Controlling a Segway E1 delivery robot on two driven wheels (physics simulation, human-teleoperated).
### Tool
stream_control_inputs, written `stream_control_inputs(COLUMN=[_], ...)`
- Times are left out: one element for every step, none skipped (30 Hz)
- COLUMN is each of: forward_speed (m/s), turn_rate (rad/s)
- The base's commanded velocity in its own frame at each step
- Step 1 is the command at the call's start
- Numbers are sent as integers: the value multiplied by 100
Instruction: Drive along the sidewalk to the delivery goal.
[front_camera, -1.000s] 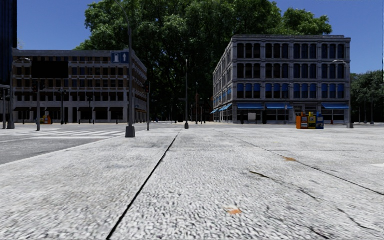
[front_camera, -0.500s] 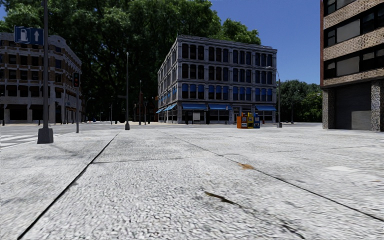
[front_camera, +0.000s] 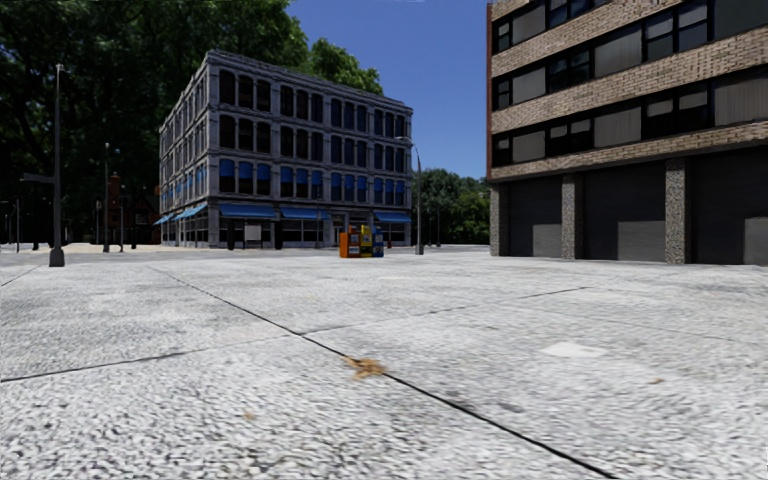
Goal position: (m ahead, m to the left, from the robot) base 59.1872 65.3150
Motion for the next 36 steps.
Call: stream_control_inputs(forward_speed=[200,200,200,200,200,200,200,200,200,200,200,200,200,200,200,200,200,200,200,200,200,200,200,200,200,200,200,200,200,200,200,200,200,200,200,200], turn_rate=[-74,-52,-8,-2,0,0,0,0,0,0,0,0,0,0,0,0,0,0,0,0,0,0,0,0,0,0,0,0,0,0,0,0,0,0,0,0])
